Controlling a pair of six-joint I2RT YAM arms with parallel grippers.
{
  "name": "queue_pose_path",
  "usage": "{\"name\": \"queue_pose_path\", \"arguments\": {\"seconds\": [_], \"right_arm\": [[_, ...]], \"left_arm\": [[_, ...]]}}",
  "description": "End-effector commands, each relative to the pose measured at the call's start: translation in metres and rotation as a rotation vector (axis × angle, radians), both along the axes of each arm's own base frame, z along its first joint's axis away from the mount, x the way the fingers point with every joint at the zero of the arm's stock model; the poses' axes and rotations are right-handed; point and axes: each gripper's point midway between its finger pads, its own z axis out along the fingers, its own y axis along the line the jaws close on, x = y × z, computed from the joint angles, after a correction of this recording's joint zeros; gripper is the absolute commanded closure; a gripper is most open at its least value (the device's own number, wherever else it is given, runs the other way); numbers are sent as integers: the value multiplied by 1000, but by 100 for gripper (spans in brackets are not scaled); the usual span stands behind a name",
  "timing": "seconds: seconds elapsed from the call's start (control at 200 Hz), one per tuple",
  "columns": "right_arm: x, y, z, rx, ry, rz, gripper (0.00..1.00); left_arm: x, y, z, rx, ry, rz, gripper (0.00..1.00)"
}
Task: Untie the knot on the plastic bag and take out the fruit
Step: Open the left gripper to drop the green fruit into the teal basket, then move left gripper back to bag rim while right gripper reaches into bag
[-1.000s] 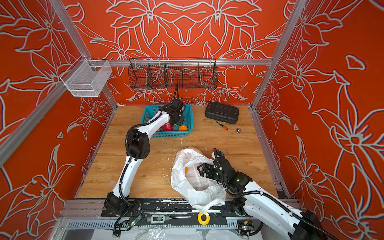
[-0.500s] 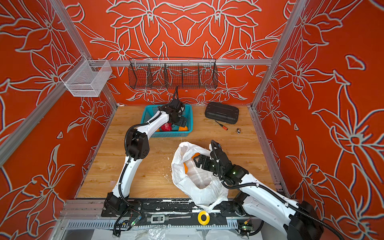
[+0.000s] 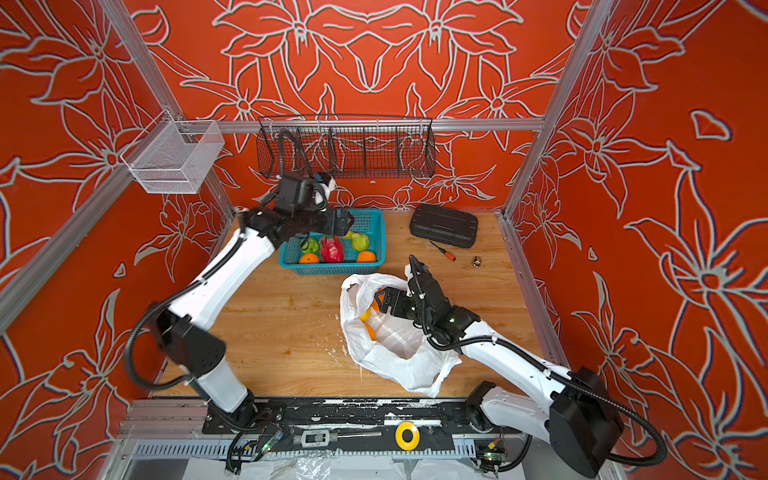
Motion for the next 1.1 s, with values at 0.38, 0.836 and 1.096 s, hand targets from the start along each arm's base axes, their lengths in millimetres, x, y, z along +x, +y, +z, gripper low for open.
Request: {"name": "queue_pose_path", "arguments": {"seconds": [0.38, 0.836, 1.096], "right_arm": [[15, 11, 22, 62, -22, 30, 6], [-3, -14, 36, 63, -26, -5, 5], [-20, -22, 62, 73, -71, 31, 5]], "left_arm": [[-141, -33, -53, -79, 33, -32, 2], [-130, -80, -148, 92, 245, -78, 18], [-123, -80, -158, 112, 258, -44, 52]]}}
